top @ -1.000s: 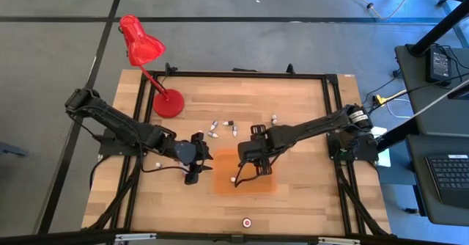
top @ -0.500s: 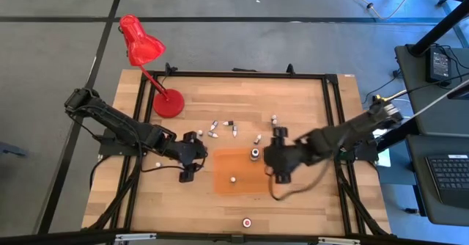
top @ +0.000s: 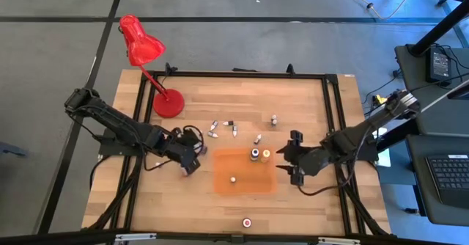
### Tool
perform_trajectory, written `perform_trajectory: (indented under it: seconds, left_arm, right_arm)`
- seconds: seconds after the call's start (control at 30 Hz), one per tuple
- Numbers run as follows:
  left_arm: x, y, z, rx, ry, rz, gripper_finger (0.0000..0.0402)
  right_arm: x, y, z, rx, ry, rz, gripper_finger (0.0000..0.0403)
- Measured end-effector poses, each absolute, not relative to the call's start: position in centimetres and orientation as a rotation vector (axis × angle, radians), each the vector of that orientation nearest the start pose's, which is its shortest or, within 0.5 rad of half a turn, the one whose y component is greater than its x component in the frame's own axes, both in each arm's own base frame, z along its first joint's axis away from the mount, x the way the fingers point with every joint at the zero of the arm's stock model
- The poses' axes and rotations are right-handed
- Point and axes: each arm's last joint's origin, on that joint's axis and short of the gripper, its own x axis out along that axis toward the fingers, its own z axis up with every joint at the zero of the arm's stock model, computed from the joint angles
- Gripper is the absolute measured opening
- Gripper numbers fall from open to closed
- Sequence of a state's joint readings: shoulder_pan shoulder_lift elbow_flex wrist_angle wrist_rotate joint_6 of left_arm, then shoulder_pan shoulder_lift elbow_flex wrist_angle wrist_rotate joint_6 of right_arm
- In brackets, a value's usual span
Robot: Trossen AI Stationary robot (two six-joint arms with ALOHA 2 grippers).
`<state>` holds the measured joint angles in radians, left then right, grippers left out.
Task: Pick & Place food coloring
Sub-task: Put the bottom small green food coloring bottle into the orange bin
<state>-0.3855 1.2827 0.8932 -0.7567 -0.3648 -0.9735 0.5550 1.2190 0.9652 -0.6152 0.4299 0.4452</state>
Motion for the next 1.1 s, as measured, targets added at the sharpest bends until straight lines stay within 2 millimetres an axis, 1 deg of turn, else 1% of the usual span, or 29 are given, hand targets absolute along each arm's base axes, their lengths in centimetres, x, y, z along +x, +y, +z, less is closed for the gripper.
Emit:
perform_trajectory:
  seconds: [0.23, 0.5, 0.73, 0.83, 1.1]
  left_arm:
    - [21.9, -7.9, 23.2, -0.308, 0.991, 0.404, 0.0171]
    - [21.9, -8.1, 23.3, -0.186, 1.006, 0.325, 0.0171]
    - [21.9, -8.1, 23.3, -0.126, 1.017, 0.289, 0.0171]
    - [21.9, -8.1, 23.3, -0.127, 1.022, 0.281, 0.0173]
    - [21.9, -8.2, 23.2, -0.139, 1.038, 0.259, 0.0209]
  right_arm:
    - [19.9, 10.9, 26.1, 0.020, 0.717, -0.032, 0.0239]
    - [19.7, 10.8, 25.2, 0.019, 0.701, -0.022, 0.0239]
    - [19.7, 10.8, 25.2, 0.019, 0.699, -0.021, 0.0239]
    - [19.7, 10.8, 25.2, 0.023, 0.699, -0.022, 0.0239]
    - [19.7, 10.8, 25.2, 0.024, 0.699, -0.023, 0.0239]
